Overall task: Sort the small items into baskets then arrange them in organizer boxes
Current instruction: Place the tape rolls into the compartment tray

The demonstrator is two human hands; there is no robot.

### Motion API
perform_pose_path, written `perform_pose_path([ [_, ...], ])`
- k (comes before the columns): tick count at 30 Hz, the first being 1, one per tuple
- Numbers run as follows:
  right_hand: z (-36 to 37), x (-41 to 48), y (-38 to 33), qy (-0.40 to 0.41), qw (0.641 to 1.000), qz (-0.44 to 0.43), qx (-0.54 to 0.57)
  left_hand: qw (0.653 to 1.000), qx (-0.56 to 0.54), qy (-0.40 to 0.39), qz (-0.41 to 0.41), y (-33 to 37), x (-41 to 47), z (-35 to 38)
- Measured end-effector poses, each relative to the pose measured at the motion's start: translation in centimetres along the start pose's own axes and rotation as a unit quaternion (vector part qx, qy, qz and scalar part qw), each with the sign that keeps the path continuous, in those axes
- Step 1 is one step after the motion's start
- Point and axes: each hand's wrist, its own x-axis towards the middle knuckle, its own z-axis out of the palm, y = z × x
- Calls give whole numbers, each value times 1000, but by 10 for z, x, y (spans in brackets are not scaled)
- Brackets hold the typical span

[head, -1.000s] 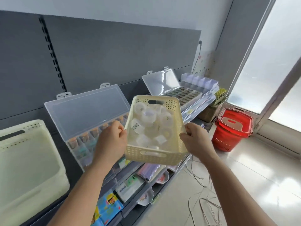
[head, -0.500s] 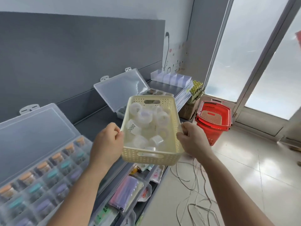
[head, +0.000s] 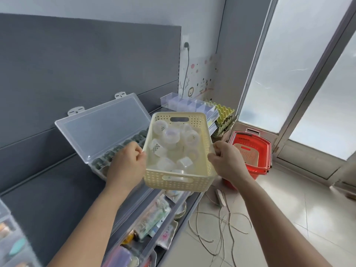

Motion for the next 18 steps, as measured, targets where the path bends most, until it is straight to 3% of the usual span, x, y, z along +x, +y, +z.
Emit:
perform_pose_path([
  [9, 20, 138, 51, -24, 999, -37, 17, 1000, 9, 11, -16, 13, 110, 82],
  [18, 44, 268, 75, -105, 992, -72, 16, 997, 26, 23, -75, 23, 197, 134],
])
